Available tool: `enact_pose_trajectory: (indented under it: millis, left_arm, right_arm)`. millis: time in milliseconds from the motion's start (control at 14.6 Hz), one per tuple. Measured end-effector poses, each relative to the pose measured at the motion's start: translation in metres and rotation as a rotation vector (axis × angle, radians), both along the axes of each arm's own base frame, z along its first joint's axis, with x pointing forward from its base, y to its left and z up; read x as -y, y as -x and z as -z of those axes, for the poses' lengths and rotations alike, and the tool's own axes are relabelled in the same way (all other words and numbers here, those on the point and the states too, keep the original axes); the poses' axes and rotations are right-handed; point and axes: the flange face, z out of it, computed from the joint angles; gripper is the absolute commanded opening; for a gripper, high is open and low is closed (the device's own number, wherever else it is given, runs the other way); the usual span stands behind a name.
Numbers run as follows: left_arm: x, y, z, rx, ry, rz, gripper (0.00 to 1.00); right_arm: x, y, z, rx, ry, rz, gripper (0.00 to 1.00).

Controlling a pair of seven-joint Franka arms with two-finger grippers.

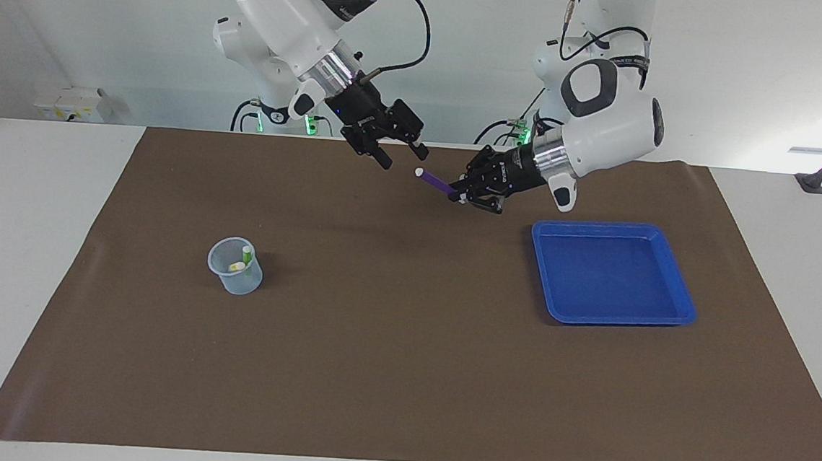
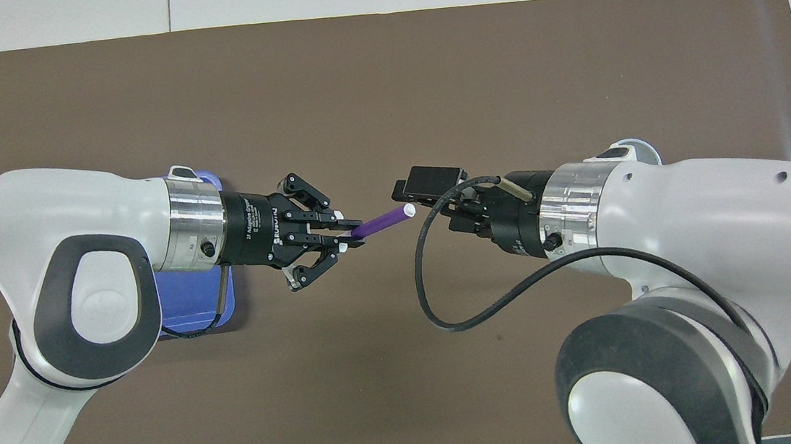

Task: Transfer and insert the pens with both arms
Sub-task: 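Lift the purple pen toward the right gripper with the left gripper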

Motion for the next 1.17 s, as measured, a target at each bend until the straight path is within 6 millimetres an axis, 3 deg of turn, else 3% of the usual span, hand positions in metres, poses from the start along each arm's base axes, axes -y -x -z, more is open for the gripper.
enact_pose_trajectory:
  millis: [69,206,754,1166]
  left_arm:
    - [0.002,0.007,0.000,0.005,-0.005,-0.010,0.00]
    - [0.002,0.013,0.002,0.006,-0.004,-0.027,0.00]
    - [0.001,0.013,0.000,0.013,0.006,-0.053,0.00]
    - [0.008,0.016,-0.001,0.016,0.006,-0.054,0.00]
  right_arm:
    - [0.000,0.000,0.001,0.002,0.002,-0.005,0.95]
    - [-0.004,0.002,0.002,0.011,0.004,-0.013,0.79]
    - [-0.015,0.009,0.005,0.017,0.006,-0.029,0.75]
    - [-0.017,0.011,0.009,0.010,0.010,-0.035,0.62]
